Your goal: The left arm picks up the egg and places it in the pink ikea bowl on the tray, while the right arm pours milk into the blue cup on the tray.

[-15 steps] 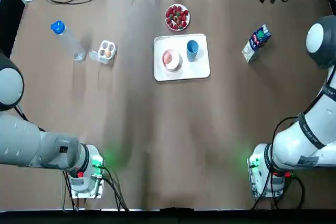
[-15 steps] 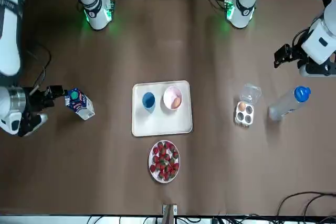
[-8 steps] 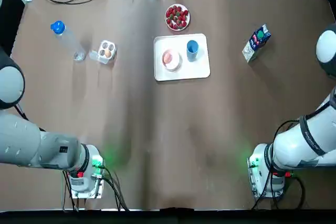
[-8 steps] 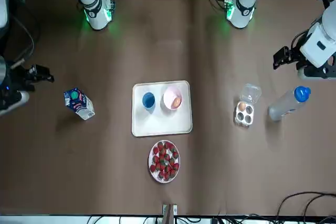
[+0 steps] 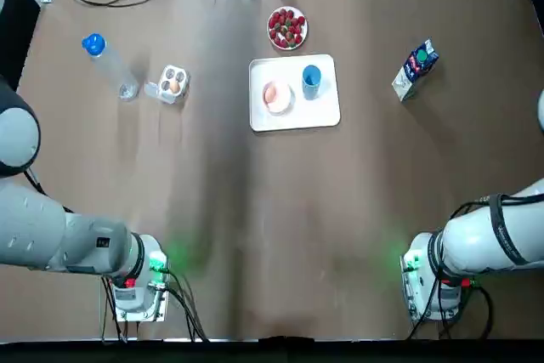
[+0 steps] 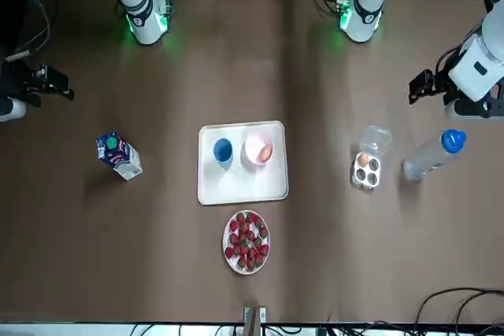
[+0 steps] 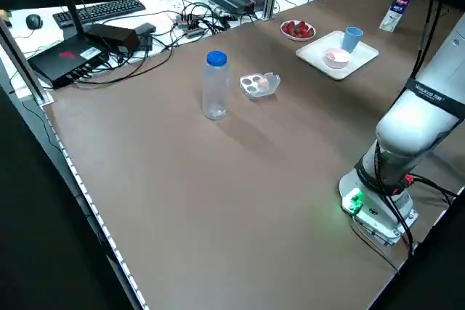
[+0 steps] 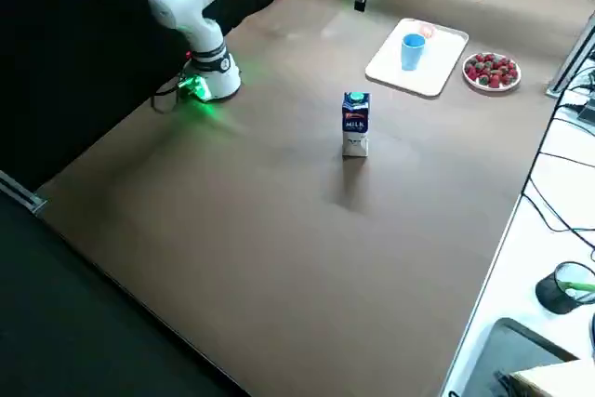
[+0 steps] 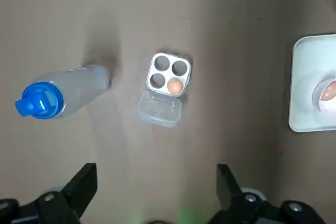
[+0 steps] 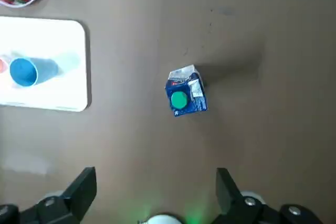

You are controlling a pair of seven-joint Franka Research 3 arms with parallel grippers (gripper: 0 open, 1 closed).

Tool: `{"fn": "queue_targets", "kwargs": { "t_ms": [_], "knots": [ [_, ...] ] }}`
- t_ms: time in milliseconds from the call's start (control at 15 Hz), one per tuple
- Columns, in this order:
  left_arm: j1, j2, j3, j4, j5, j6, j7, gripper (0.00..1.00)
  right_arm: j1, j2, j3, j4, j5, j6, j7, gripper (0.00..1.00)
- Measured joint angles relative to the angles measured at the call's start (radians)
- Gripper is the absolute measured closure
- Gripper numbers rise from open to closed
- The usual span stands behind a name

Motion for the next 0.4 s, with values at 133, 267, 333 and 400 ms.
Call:
{"fn": "queue_targets", "kwargs": {
  "t_ms": [133, 267, 333, 400],
  "knots": [
    [0.001, 0.0, 0.001, 0.0, 0.0, 0.0, 0.0, 0.0, 0.0, -0.05, -0.006, -0.09, 0.0, 0.059, 0.0, 0.0],
    [0.001, 0.0, 0.001, 0.0, 0.0, 0.0, 0.0, 0.0, -0.003, -0.076, -0.009, -0.139, -0.001, 0.091, 0.0, 0.0],
    [0.001, 0.0, 0.002, 0.0, 0.0, 0.0, 0.0, 0.0, -0.005, -0.082, -0.01, -0.153, -0.003, 0.105, 0.0, 0.0],
    [0.001, 0.0, 0.002, 0.0, 0.0, 0.0, 0.0, 0.0, -0.007, -0.085, -0.01, -0.161, -0.006, 0.116, 0.0, 0.0]
  ]
}}
